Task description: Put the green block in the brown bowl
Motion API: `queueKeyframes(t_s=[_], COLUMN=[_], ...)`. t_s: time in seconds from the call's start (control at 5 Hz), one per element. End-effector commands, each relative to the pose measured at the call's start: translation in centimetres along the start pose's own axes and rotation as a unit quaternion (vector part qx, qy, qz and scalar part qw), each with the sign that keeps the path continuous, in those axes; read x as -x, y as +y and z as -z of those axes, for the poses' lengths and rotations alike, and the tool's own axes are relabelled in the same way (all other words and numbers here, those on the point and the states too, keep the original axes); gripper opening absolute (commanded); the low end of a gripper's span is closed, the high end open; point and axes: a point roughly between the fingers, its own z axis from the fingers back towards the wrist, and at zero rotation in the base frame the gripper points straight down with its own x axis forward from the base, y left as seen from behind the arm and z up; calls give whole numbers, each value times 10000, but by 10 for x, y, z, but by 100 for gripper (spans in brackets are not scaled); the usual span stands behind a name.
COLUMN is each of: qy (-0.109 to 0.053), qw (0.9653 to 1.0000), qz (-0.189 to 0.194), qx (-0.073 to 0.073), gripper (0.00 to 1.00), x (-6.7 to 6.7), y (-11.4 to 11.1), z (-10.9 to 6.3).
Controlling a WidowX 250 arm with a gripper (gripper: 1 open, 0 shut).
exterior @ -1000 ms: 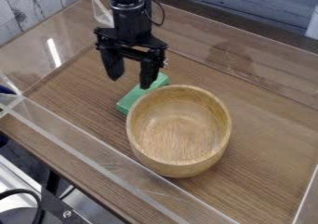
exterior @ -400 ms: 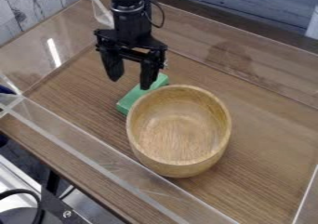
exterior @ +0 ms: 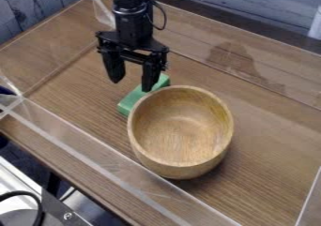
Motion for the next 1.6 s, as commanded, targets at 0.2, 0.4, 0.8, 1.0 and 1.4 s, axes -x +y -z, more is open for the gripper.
queueKeyframes(t_s=[0.2,0.4,0.8,1.0,1.4], qy=[-78,-55,-45,-42,-38], qw=[9999,9999,9999,9999,9998], qz=[-59,-98,-141,-160,-197], qx=[-68,-77,-60,-50,-33], gripper=[100,100,100,100,100], x=[-6,-6,-7,-8,-9], y=[3,4,3,3,3], z=[8,15,18,19,21])
